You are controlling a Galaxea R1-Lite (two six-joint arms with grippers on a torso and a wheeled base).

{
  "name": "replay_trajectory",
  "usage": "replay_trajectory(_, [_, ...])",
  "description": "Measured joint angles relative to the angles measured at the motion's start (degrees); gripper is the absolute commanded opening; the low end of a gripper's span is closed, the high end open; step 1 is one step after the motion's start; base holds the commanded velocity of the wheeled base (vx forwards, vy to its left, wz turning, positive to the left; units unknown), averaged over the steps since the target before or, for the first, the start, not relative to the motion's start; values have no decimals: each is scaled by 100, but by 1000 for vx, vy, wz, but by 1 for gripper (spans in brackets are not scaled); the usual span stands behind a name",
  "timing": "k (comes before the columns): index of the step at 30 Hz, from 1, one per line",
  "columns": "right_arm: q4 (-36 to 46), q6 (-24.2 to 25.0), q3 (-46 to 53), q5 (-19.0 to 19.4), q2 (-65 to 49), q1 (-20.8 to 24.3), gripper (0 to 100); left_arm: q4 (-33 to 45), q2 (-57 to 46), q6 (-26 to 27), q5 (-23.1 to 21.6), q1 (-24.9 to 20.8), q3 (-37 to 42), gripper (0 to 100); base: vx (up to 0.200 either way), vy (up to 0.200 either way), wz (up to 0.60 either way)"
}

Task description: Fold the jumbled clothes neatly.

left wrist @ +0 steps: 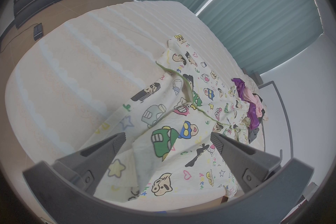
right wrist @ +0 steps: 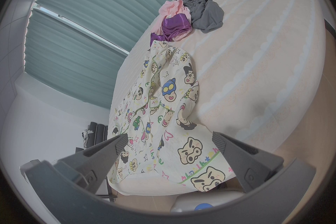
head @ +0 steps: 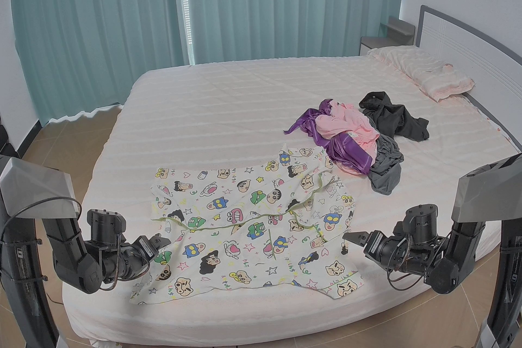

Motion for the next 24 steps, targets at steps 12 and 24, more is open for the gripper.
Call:
replay_trajectory(12, [-2, 0, 4, 0, 5, -6, 100, -5, -27, -143, 17, -82, 139, 100, 0, 0, 0])
replay_trajectory(24, [-2, -7, -22, -2, 5, -11, 100, -5, -79, -369, 49, -295, 61, 100, 0, 0, 0])
